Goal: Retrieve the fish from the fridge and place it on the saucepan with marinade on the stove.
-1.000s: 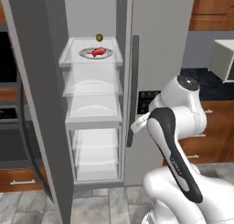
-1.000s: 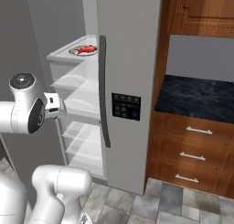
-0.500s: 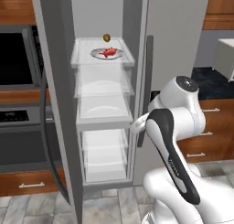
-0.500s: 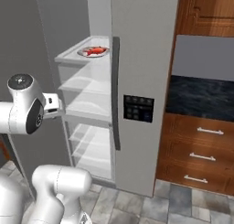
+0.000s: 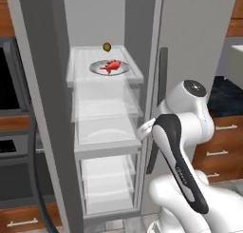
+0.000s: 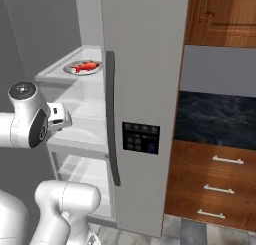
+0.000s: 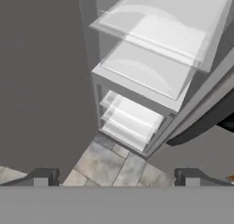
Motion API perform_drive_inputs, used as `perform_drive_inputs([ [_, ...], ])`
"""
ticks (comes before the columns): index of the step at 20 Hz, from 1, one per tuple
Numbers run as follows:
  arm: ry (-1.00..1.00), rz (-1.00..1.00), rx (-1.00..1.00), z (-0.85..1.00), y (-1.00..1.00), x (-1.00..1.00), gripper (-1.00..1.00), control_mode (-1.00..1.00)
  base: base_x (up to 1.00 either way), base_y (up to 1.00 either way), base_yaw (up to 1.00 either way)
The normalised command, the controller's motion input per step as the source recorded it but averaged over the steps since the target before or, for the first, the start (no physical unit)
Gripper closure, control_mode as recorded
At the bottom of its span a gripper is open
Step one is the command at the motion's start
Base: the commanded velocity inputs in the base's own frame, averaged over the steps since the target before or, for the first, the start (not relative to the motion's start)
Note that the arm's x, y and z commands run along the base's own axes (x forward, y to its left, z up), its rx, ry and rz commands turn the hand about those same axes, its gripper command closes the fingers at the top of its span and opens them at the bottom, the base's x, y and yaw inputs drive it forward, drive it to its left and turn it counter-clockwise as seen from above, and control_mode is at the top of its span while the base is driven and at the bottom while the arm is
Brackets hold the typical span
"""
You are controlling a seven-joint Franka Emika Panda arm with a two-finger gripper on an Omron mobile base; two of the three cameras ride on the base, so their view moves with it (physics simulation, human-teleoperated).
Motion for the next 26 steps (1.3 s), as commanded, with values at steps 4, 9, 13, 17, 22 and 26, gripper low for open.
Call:
perform_drive_inputs([
  [4,0.00,0.00,0.00,0.00,0.00,0.00,-1.00,1.00,0.85,0.39,-0.14],
  [9,0.00,0.00,0.00,0.00,0.00,0.00,-1.00,1.00,0.91,0.48,-0.16],
  [13,0.00,0.00,0.00,0.00,0.00,0.00,-1.00,1.00,0.64,0.39,-0.16],
  [17,0.00,0.00,0.00,0.00,0.00,0.00,-1.00,-1.00,0.03,0.01,-0.01],
  [22,-0.03,0.00,0.00,0.15,0.00,-0.05,-1.00,-1.00,0.00,0.00,0.00],
  [26,-0.01,-0.01,0.00,0.53,0.00,0.00,-1.00,-1.00,0.00,0.00,0.00],
])
